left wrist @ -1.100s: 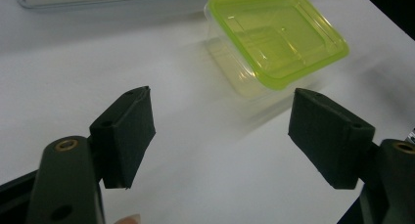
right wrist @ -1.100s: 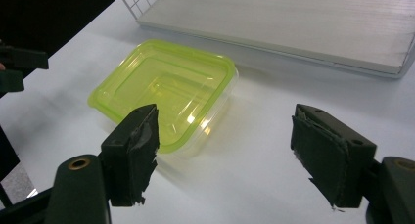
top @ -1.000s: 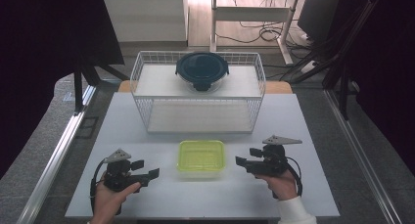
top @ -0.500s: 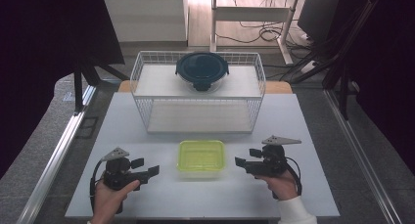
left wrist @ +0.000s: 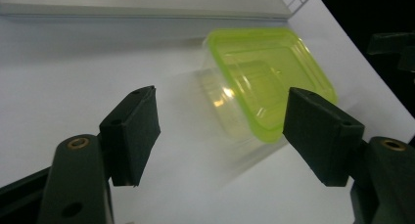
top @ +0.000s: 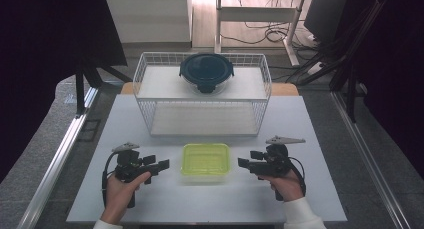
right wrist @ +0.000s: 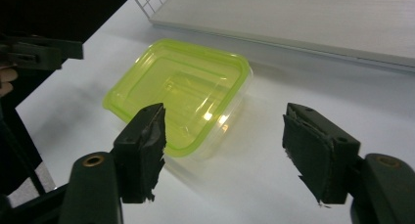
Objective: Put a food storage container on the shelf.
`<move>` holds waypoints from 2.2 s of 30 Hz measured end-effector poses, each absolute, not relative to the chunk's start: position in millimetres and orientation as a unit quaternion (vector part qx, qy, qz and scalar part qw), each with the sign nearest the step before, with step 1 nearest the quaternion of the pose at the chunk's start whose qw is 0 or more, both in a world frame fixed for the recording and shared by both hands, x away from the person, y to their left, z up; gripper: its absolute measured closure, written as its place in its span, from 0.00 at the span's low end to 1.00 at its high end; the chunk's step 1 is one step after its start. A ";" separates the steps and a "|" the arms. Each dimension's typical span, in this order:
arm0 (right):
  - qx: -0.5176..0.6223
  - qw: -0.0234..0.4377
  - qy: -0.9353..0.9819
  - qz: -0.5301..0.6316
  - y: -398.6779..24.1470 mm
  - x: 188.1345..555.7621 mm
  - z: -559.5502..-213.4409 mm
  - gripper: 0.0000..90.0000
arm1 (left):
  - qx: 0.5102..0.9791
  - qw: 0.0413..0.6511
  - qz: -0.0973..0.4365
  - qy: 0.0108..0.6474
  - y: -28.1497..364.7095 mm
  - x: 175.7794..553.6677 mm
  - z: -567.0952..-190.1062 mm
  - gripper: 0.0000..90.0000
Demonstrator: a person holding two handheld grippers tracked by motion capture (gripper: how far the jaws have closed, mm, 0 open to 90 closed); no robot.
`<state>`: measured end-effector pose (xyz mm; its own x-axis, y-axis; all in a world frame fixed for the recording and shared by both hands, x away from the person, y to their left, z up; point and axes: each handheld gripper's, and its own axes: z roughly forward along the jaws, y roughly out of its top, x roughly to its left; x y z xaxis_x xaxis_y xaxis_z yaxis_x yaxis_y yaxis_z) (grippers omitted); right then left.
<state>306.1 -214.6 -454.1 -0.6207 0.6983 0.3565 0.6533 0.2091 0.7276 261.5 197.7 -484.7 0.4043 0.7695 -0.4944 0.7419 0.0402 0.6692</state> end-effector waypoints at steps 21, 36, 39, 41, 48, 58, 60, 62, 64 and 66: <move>0.450 -0.040 0.779 0.434 -177.7 342.7 -482.4 0.44 | 0.679 0.480 -0.082 0.550 181.2 311.3 -504.3 0.46; 0.470 -0.069 0.771 0.425 -176.0 350.9 -498.1 0.46 | 0.674 0.478 -0.111 0.552 170.2 321.9 -517.8 0.51; 0.474 -0.075 0.768 0.425 -175.2 351.5 -500.5 0.47 | 0.673 0.477 -0.115 0.553 170.0 323.6 -520.6 0.52; 0.476 -0.079 0.765 0.426 -175.2 351.5 -502.0 0.49 | 0.673 0.477 -0.120 0.552 170.1 324.5 -522.2 0.53; 0.482 -0.105 0.758 0.427 -175.0 352.8 -508.9 0.57 | 0.674 0.477 -0.130 0.550 166.2 324.3 -524.6 0.63; 0.495 -0.130 0.744 0.429 -177.1 353.8 -513.3 0.71 | 0.657 0.480 -0.167 0.556 167.3 323.2 -535.2 0.75; 0.500 -0.133 0.741 0.428 -178.0 353.8 -514.2 0.76 | 0.654 0.479 -0.171 0.561 167.6 323.4 -535.4 0.78; 0.505 -0.138 0.736 0.428 -179.1 354.0 -514.8 0.77 | 0.654 0.478 -0.168 0.561 167.4 323.5 -535.1 0.79; 0.507 -0.139 0.735 0.427 -179.3 353.3 -513.5 0.78 | 0.654 0.479 -0.169 0.561 167.3 323.2 -534.5 0.80; 0.509 -0.135 0.735 0.427 -179.8 352.2 -512.0 0.80 | 0.657 0.478 -0.168 0.559 167.7 321.4 -532.0 0.81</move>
